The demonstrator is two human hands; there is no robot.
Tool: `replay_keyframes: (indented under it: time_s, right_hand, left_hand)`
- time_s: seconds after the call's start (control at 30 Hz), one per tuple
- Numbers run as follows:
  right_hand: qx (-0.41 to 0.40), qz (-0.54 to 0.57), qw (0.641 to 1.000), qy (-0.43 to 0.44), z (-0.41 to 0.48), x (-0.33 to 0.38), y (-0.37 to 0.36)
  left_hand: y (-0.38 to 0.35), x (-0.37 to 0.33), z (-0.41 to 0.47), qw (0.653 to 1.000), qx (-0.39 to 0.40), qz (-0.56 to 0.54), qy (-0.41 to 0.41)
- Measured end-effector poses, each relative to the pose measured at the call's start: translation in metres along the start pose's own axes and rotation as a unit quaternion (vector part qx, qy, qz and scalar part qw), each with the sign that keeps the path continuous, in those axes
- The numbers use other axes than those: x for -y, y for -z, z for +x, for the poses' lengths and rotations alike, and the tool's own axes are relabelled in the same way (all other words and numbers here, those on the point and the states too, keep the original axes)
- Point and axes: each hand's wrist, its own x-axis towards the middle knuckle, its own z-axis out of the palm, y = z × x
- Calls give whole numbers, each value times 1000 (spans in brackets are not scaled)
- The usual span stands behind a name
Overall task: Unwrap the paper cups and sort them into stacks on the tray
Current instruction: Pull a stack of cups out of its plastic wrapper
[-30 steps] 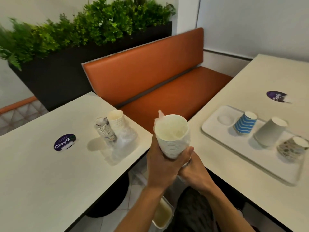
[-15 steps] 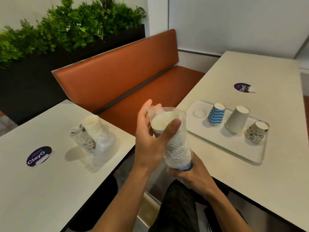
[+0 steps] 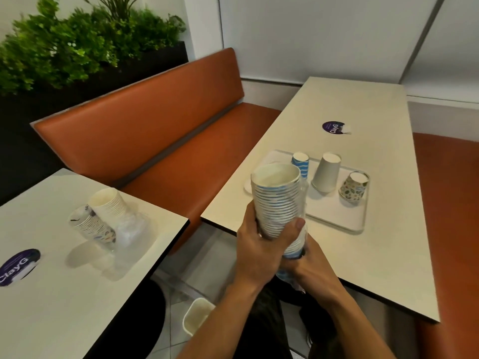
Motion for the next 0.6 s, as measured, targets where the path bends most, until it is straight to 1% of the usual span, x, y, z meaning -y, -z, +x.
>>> replay_keyframes:
  time_s: [0.2,0.37,0.43,0.5,0.6]
  right_hand:
    - [-39,-18,999,-26,-7,-9,12]
    - [-35,-10,998,-51,-16,-21,17]
    - [-45,-31,998,-43,-18,-26,22]
    - [-49,-76,995,-30,-21,-26,23]
    - [-44,-84,995,-30,-19,-24,20]
  left_hand:
    - [-5,16,-9,998,52,8,21]
    - [1,20,-6,989,128,10,79]
    - [4,5,4,991,110,-17,73]
    - [6,-15,18,995,80,-43,44]
    - [-3,-35,31,996,78,-29,24]
